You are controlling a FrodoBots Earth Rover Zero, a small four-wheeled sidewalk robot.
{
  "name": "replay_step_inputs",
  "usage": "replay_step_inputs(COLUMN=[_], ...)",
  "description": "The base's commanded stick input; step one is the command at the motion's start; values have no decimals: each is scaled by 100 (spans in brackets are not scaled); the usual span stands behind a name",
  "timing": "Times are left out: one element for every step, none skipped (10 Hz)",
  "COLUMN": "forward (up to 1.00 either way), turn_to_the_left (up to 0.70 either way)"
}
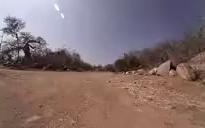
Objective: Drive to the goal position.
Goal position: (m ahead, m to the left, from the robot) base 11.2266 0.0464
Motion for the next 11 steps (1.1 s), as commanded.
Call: replay_step_inputs(forward=[100,100,100,100,100,100,100,100,100,100,100], turn_to_the_left=[-7,-17,-24,-27,0,0,0,0,0,0,0])
